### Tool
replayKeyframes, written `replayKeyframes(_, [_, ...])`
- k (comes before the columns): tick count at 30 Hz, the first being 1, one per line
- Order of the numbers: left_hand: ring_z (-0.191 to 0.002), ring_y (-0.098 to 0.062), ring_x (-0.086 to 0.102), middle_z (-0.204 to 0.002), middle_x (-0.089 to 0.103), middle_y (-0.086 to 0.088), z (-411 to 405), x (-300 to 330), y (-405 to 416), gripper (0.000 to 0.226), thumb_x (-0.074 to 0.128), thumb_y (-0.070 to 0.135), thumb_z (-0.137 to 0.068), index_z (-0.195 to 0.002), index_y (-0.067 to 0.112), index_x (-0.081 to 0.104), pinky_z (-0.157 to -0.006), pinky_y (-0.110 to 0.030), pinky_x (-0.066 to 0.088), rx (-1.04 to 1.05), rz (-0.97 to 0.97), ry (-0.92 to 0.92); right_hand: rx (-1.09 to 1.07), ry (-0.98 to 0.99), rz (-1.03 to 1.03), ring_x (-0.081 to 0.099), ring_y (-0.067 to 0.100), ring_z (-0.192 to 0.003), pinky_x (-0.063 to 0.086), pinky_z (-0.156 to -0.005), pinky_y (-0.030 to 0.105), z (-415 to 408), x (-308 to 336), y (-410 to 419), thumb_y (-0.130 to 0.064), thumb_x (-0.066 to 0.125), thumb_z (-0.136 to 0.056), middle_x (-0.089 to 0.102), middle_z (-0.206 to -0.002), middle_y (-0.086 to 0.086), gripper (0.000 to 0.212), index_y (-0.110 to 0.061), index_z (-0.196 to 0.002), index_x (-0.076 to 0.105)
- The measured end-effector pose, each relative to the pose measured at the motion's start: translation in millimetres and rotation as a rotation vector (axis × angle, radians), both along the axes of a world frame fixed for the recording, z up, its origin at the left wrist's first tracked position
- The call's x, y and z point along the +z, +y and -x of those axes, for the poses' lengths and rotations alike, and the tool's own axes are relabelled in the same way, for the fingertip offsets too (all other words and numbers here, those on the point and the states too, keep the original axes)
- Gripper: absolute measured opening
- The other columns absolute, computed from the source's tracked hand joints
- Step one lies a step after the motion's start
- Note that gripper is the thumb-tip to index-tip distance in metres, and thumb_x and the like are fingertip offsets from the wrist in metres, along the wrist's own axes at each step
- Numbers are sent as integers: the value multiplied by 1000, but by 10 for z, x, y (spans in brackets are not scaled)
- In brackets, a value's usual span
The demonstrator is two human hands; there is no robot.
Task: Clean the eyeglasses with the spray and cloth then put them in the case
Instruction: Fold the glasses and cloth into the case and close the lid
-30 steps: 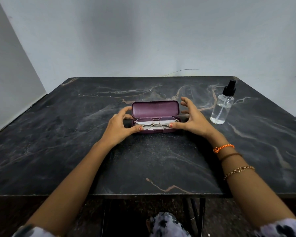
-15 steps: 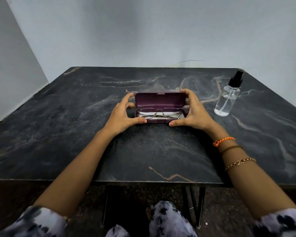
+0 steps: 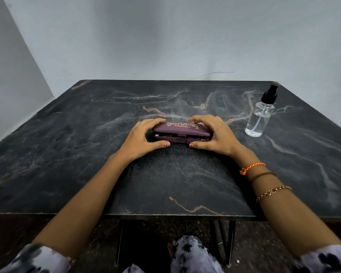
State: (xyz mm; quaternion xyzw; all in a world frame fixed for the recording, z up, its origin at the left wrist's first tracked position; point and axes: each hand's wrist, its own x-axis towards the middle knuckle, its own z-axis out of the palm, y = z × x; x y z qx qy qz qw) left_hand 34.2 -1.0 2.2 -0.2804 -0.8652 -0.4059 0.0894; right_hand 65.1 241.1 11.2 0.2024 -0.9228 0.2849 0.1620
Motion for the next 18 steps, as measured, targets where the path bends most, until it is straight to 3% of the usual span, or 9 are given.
replayKeyframes(5, [-124,-16,39,-133,48,-2,2,1,10,67,78,25,-68,-129,20,49,-107,-43,31,-40,53,41,-27,14,-128,49,27,-108,40,-93,38,7,-7,-34,-38,72,-73,54,-127,1,56,-27,-124,53])
replayKeyframes(8, [-126,-22,38,-136,46,-7,-2,-7,32,66,75,22,-74,-132,17,45,-106,-47,31,-23,114,95,-36,47,-212,46,26,-119,38,-99,43,3,-1,-61,-40,68,-76,52,-135,0,59,-26,-130,48])
replayKeyframes(13, [-132,-26,34,-139,43,-13,-26,-13,110,61,67,16,-81,-135,7,39,-109,-44,28,-21,279,247,59,64,-318,37,25,-134,23,-111,33,18,14,-133,-28,61,-85,45,-141,10,59,-10,-137,39])
replayKeyframes(18, [-134,-25,32,-141,41,-11,-58,-9,99,56,62,10,-84,-135,7,38,-109,-39,29,10,295,286,72,31,-352,31,22,-137,13,-112,28,14,21,-165,-26,53,-90,37,-147,11,57,-11,-140,30])
